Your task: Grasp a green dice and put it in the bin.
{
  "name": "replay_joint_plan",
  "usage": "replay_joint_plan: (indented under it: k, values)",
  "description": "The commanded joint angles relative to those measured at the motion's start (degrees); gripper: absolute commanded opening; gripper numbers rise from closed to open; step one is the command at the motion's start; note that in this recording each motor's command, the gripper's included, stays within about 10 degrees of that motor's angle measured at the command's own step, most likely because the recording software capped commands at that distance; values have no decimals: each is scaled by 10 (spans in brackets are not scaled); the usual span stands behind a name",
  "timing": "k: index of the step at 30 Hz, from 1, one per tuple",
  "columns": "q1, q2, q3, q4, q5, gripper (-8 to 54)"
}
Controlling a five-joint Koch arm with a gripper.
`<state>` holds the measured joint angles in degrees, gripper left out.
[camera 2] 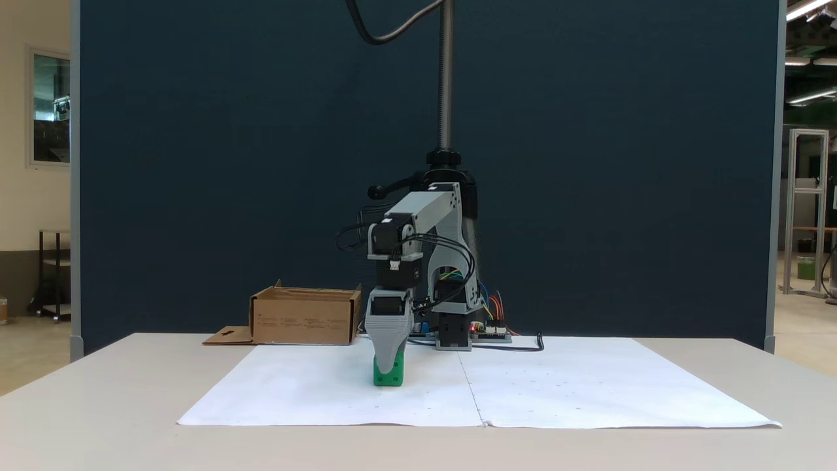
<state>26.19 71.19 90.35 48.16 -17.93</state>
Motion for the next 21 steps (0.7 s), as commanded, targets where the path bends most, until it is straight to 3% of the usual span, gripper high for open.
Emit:
replay_joint_plan:
  k: [1, 21]
  values:
    - [-3, 13, -11, -14, 31, 444]
    - [4, -18, -8, -19, -53, 444]
